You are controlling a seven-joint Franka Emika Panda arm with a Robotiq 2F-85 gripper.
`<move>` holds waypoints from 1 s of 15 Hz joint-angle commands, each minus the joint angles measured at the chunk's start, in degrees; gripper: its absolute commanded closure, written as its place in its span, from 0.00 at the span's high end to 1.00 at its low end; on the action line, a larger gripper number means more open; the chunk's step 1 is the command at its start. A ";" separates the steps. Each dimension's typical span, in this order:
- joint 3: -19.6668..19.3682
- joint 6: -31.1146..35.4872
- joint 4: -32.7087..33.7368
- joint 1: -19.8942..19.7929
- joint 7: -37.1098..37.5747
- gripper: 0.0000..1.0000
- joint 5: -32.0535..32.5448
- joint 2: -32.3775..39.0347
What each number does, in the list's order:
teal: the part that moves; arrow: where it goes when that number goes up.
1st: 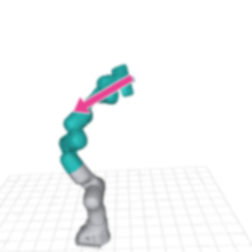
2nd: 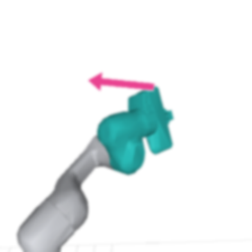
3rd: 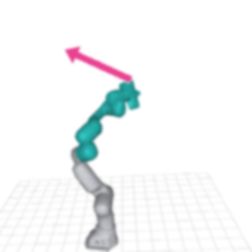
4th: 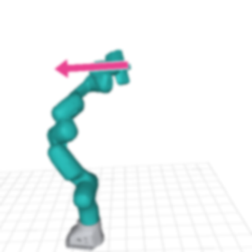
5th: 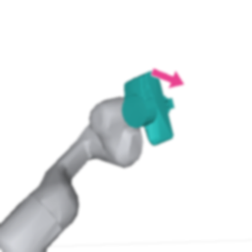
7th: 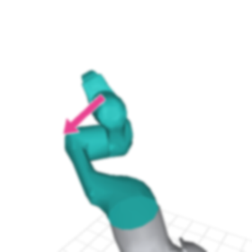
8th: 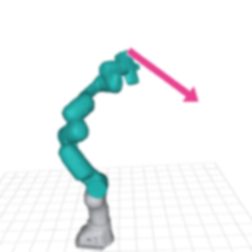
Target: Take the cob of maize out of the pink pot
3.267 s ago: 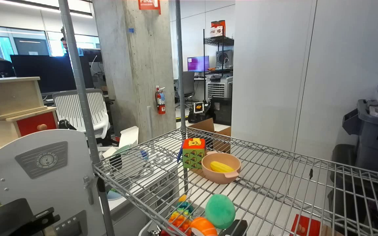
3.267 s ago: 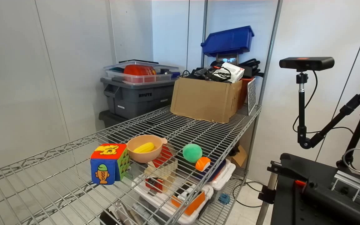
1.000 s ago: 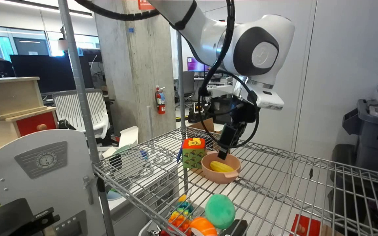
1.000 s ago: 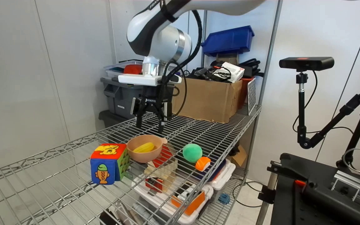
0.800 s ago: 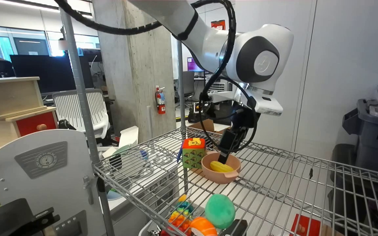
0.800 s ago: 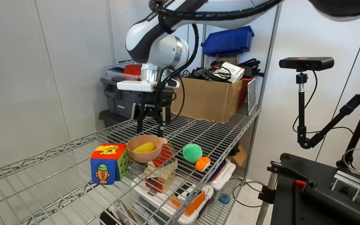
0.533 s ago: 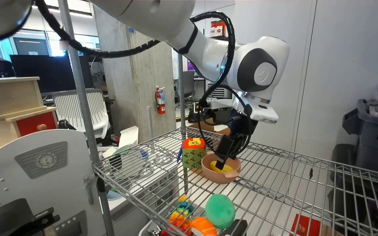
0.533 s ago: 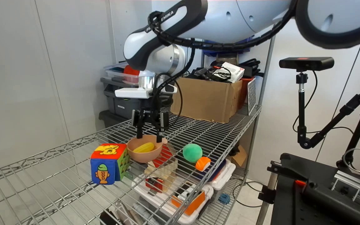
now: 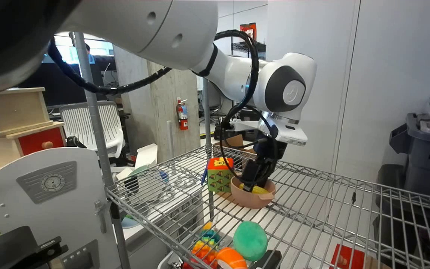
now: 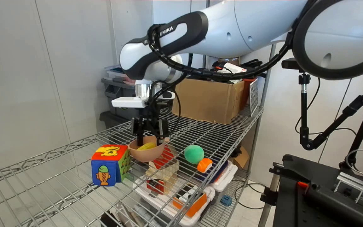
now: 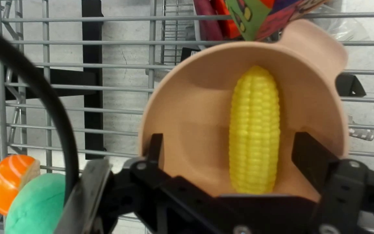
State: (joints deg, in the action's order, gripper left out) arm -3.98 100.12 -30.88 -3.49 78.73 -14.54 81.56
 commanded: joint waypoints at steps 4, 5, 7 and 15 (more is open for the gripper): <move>0.70 -2.16 8.36 0.45 2.24 0.68 4.91 4.79; 0.69 -2.29 8.78 0.52 2.37 0.58 5.36 5.05; 0.75 -2.10 8.91 0.66 2.57 0.42 6.08 5.43; 1.91 -1.91 5.91 0.96 0.05 0.06 6.09 2.90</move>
State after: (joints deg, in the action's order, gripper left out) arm -3.59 100.00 -26.15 -2.57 79.91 -9.56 84.63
